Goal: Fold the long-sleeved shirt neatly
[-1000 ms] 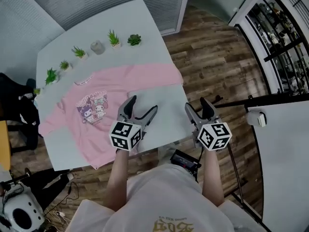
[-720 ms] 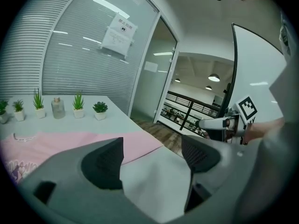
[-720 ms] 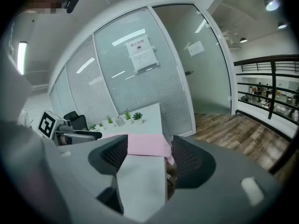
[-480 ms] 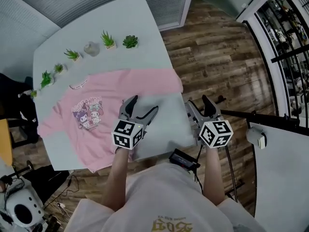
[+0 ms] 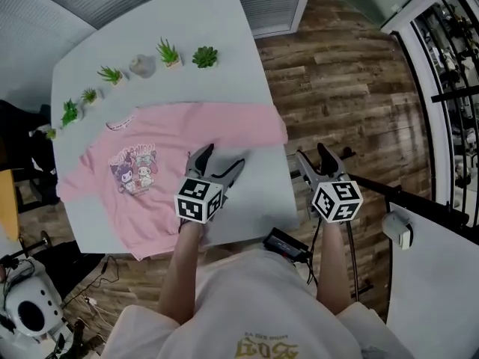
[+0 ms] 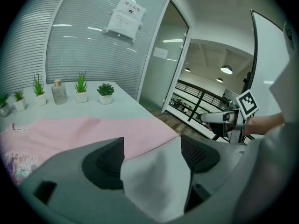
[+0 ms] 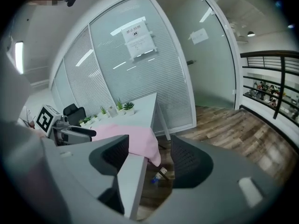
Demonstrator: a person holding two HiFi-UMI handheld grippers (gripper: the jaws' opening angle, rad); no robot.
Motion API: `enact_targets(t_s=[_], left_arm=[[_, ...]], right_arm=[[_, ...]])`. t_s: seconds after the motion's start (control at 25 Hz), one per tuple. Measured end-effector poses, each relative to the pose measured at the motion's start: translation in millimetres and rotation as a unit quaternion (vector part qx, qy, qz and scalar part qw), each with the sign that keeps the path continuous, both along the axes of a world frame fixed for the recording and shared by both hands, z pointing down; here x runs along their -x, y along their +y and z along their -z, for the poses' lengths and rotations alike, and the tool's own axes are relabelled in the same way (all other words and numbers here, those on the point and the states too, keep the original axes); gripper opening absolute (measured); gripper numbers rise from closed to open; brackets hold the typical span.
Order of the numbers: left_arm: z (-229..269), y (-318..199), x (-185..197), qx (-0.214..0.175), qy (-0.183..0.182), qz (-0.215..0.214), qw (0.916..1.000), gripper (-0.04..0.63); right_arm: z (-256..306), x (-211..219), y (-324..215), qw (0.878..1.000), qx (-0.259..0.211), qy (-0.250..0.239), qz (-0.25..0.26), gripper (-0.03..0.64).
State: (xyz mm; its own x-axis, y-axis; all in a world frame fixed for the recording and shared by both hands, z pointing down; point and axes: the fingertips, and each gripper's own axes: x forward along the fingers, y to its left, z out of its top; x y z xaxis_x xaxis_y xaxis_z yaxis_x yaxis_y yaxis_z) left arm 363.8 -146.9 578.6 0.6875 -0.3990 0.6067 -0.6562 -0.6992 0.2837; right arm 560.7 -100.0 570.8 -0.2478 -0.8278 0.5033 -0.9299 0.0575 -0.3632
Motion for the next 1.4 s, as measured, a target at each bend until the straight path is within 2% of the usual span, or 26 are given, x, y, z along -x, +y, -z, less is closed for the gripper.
enact_targets(t_s=[0.24,0.4,0.6,0.88,1.04,1.4], left_arm=[[-13.0,-1.4,4.6,0.016,-0.014,0.017,0.9996,0.376],[-17.1,-3.4,4.9,0.021,-0.018,0.025,0.9993,0.361],[-28.5,-7.8,6.4,0.035,-0.029,0.043,0.9980,0.353],[-41.3,-19.0,2.0,0.041,-0.046,0.039,0.9973,0.344],[-46.9,-24.7,2.5,0.044,-0.047,0.040,0.9971,0.342],[-65.5,-30.9,10.8,0.056,-0.084,0.044,0.9939,0.336]], right_arm=[[-13.6,-3.0,-7.3,0.998,-0.004,-0.068,-0.019,0.264],[-27.6,0.8,-9.1,0.996,0.003,-0.084,0.002,0.256],[-43.8,4.3,-14.6,0.990,0.011,-0.142,0.001,0.261],[-59.0,10.3,-28.1,0.983,0.022,-0.182,0.007,0.262],[-62.5,15.8,-35.6,0.981,0.025,-0.189,0.019,0.262],[-88.9,32.6,-43.2,0.967,0.067,-0.243,0.029,0.275]])
